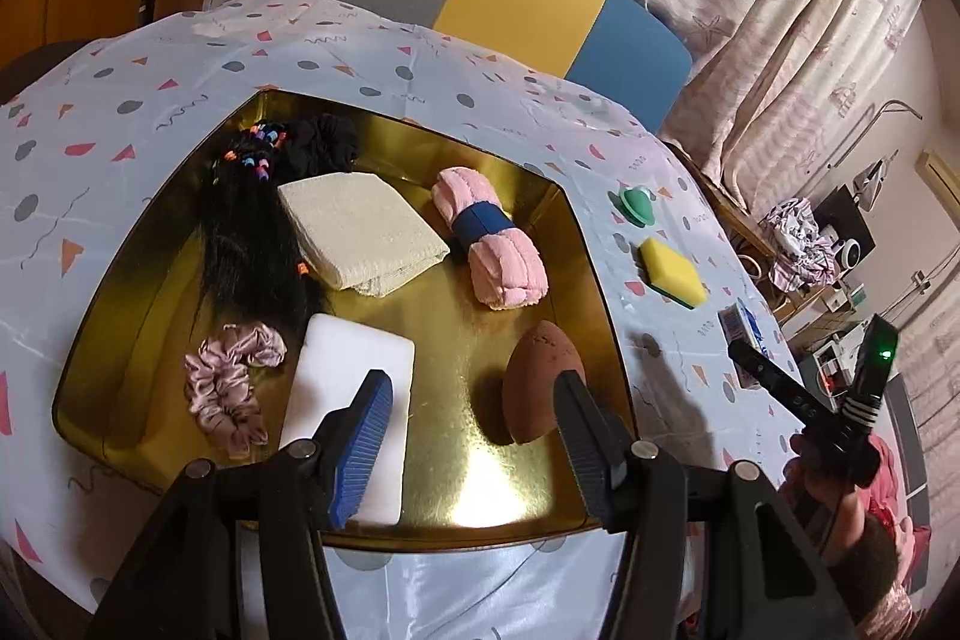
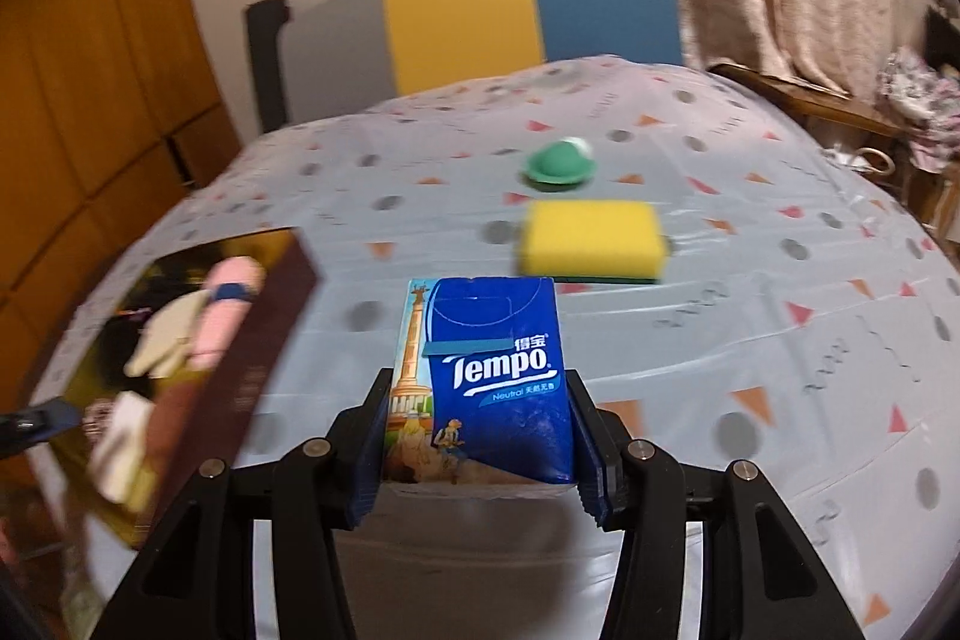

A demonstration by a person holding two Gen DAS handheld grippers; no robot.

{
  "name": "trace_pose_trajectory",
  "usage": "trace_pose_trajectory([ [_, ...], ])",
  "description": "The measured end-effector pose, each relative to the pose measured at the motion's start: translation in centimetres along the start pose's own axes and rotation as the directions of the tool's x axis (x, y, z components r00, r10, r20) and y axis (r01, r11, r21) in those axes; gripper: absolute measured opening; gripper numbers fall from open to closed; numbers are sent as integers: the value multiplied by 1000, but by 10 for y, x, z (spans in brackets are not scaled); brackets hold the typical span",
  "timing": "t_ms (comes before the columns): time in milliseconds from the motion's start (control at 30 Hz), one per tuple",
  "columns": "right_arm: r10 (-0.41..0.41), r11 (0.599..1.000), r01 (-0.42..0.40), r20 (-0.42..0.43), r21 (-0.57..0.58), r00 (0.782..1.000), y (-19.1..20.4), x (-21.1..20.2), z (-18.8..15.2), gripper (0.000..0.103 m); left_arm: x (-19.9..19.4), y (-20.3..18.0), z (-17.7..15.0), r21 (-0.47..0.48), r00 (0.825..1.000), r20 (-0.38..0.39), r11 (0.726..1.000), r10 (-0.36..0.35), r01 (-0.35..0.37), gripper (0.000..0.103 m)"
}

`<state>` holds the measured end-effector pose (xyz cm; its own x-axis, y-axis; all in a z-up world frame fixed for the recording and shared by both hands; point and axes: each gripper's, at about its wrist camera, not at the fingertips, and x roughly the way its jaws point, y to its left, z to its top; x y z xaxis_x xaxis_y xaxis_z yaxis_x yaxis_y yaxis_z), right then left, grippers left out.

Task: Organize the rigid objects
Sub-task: 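Lower the blue Tempo tissue pack into the gold tray and open the right tool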

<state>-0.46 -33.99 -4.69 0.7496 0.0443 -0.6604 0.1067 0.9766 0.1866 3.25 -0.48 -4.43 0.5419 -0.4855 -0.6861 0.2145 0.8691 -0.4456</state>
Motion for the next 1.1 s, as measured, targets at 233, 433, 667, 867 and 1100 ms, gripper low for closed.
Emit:
trace_pose_trajectory([
  [233,178,983,-180,-52,-34,983,79,-5,1,53,-15,7,-3,16,998,33,999,45,-46,57],
  [433,264,957,-272,-79,-105,961,154,0,1,53,-30,25,-5,-20,998,48,999,40,-39,57],
  [667,336,939,-344,-147,-28,930,200,31,5,53,-42,46,-9,-73,996,63,996,56,-51,57],
  [867,293,953,-302,-168,-31,941,229,66,3,54,-51,60,-10,-105,995,75,992,71,-62,57],
  [1100,242,964,-254,-142,-78,960,233,75,8,55,-59,74,-10,-137,993,89,988,81,-68,57],
])
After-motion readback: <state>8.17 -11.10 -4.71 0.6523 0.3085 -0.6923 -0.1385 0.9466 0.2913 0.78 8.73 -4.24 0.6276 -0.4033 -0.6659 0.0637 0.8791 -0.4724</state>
